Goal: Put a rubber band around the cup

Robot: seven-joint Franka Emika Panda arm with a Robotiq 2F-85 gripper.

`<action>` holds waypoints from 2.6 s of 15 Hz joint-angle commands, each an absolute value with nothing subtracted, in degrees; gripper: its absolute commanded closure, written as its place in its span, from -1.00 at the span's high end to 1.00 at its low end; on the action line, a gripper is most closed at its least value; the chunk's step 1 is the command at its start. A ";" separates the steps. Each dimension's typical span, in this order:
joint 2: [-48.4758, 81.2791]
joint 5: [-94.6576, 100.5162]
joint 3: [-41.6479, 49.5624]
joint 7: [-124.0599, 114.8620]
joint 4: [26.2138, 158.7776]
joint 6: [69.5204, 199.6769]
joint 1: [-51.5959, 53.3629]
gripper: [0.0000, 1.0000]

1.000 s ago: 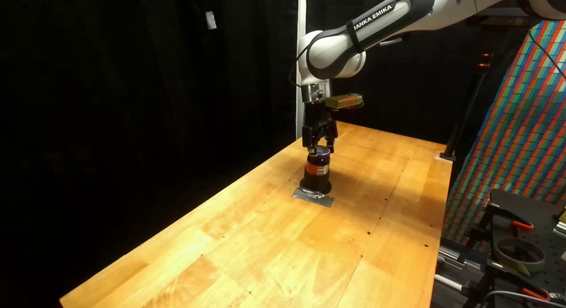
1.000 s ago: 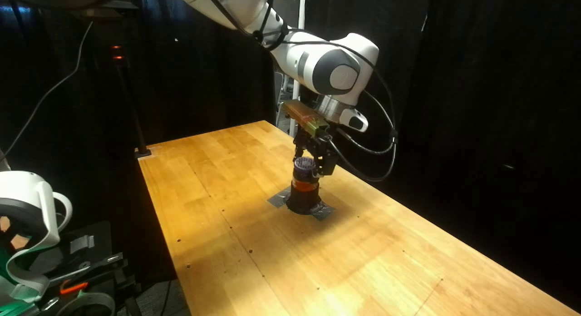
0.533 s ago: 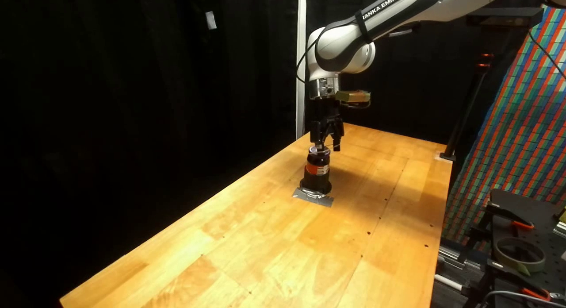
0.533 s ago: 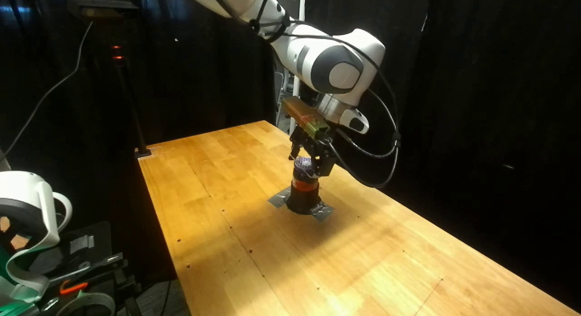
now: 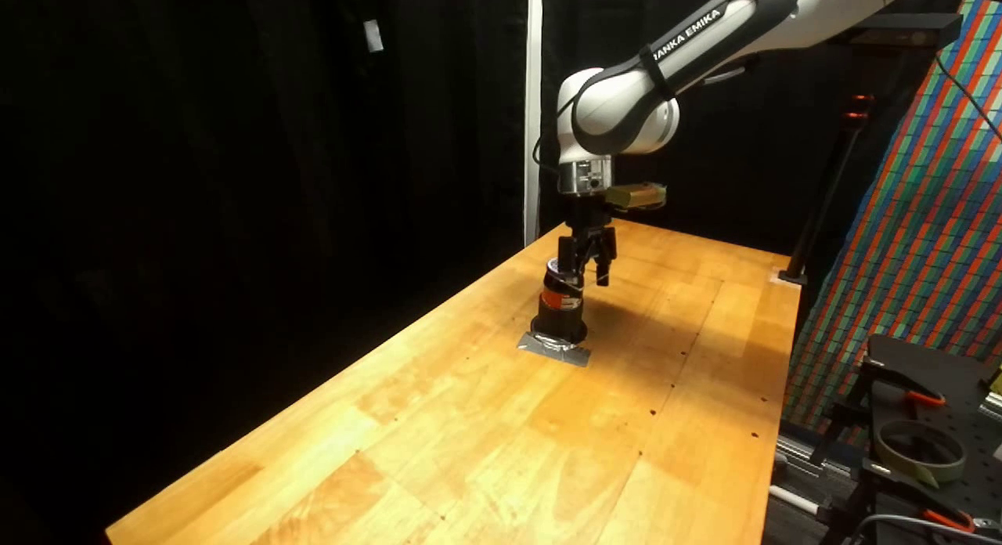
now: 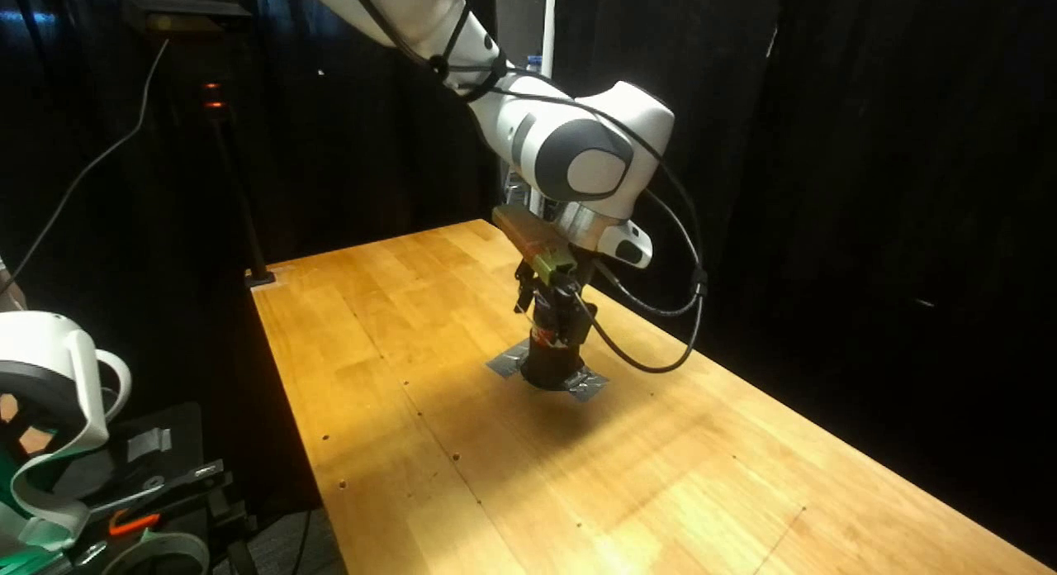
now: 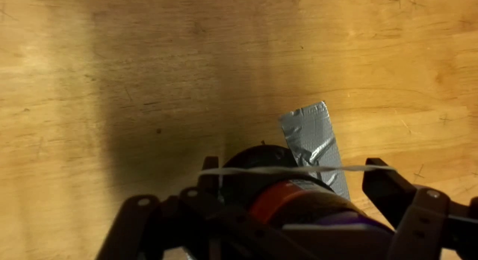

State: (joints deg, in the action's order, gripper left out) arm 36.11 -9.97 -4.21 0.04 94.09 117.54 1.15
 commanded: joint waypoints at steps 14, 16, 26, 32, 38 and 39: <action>21.00 -13.56 -6.33 -0.58 126.32 160.68 1.97 -0.87; 20.24 -18.02 -9.81 0.88 130.08 170.38 0.05 -0.94; 22.11 -20.04 -30.55 -0.54 144.85 208.60 -16.15 -0.86; 22.31 -5.52 -21.90 -13.64 150.09 219.40 -12.63 -0.83; 26.02 8.34 -16.18 -24.00 151.84 236.37 -12.20 -0.84; 26.56 9.44 -15.34 -24.64 152.10 238.36 -12.09 -0.84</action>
